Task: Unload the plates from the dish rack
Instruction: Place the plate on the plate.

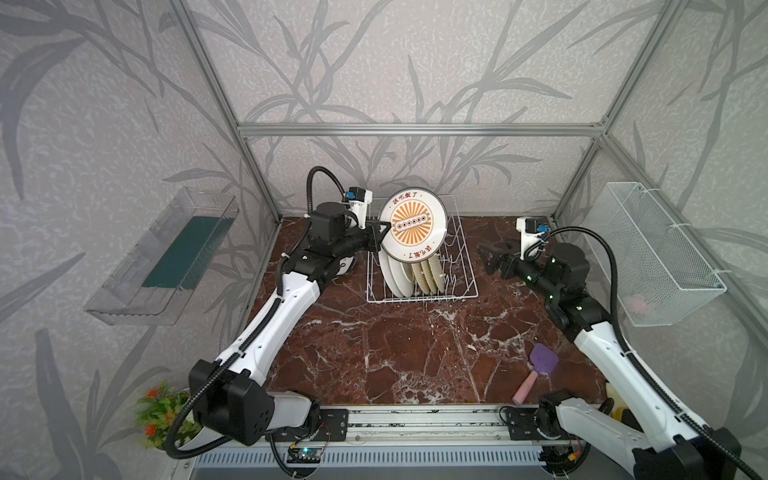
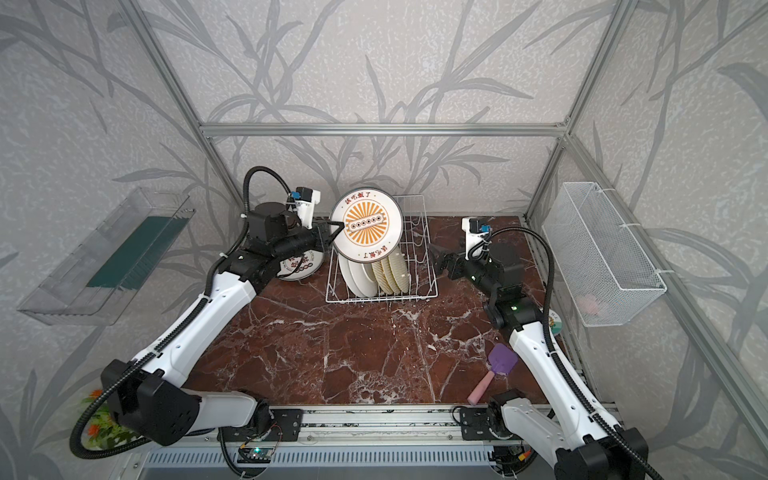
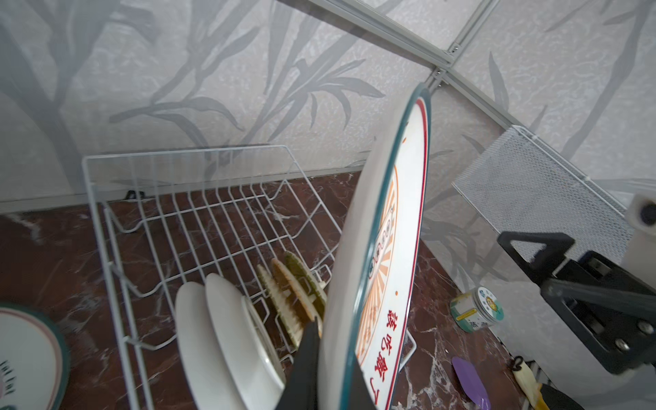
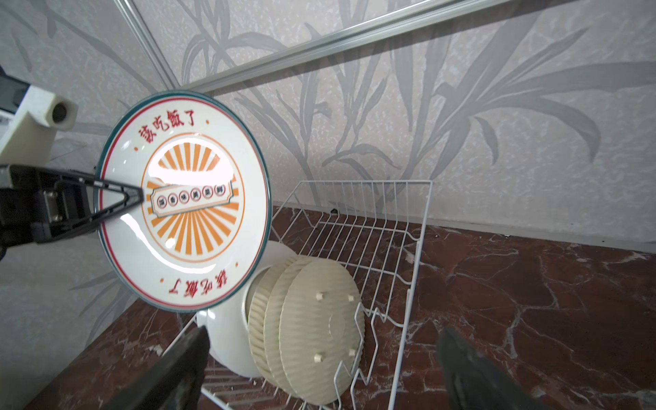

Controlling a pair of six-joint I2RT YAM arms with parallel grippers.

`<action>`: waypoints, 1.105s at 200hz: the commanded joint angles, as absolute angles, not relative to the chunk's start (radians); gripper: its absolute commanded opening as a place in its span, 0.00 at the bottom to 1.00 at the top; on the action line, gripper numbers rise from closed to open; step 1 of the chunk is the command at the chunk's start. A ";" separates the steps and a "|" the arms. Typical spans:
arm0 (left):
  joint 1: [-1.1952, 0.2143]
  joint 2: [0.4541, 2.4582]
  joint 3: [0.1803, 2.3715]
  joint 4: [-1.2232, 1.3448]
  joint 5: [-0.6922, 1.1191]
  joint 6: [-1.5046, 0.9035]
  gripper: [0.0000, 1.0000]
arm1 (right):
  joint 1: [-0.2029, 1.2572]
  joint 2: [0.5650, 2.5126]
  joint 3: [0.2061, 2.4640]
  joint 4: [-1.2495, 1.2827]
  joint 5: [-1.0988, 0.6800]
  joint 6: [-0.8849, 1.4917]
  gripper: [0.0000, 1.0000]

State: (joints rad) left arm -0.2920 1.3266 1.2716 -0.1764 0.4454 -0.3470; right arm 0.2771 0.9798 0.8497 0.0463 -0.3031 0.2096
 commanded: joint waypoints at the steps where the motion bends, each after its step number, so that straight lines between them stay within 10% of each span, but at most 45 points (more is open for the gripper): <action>1: -0.244 1.257 1.239 -0.186 0.320 -0.405 0.00 | 0.344 0.928 0.807 -0.008 -0.243 0.050 0.99; 221: 0.216 1.348 0.878 0.096 0.352 -0.737 0.00 | 0.462 0.862 0.759 -0.076 -0.209 -0.052 0.99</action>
